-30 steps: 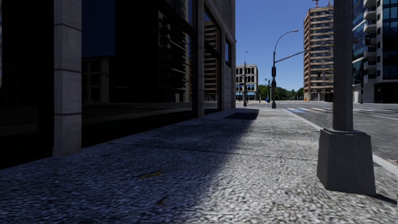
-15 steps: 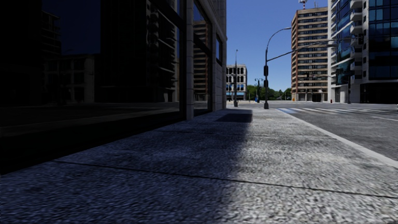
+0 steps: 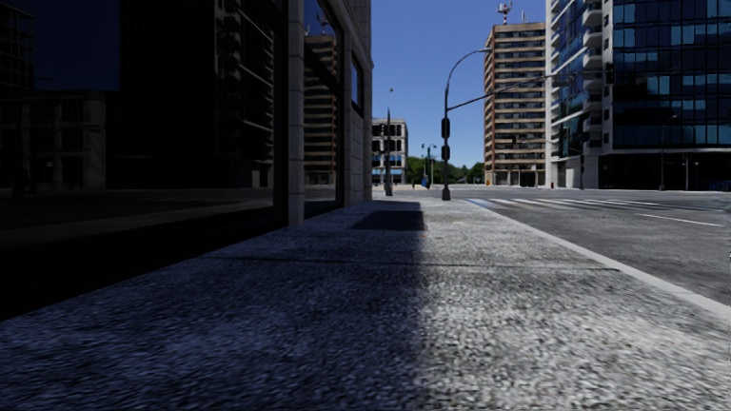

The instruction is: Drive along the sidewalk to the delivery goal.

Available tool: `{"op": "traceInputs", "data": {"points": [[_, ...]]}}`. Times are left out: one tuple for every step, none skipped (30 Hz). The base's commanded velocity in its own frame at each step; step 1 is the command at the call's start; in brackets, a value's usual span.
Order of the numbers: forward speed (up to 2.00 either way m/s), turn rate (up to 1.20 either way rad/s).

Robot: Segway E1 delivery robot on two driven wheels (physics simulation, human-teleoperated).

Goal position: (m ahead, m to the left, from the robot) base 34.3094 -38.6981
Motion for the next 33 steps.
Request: {"op": "traceInputs", "data": {"points": [[2.0,-0.39],[2.0,-0.39],[2.0,-0.39],[2.0,-0.39],[2.0,-0.39],[2.0,-0.39],[2.0,-0.39],[2.0,-0.39],[2.0,-0.39],[2.0,-0.39],[2.0,-0.39],[2.0,-0.39],[2.0,-0.39],[2.0,-0.39],[2.0,-0.39],[2.0,-0.39],[2.0,-0.39],[2.0,-0.39],[2.0,-0.39],[2.0,-0.39],[2.0,-0.39],[2.0,-0.39],[2.0,-0.39],[2.0,-0.38],[2.0,-0.37],[2.0,-0.31],[2.0,-0.31],[2.0,-0.22],[2.0,-0.07],[2.0,-0.07],[2.0,-0.01],[2.0,0.0],[2.0,0.0]]}}
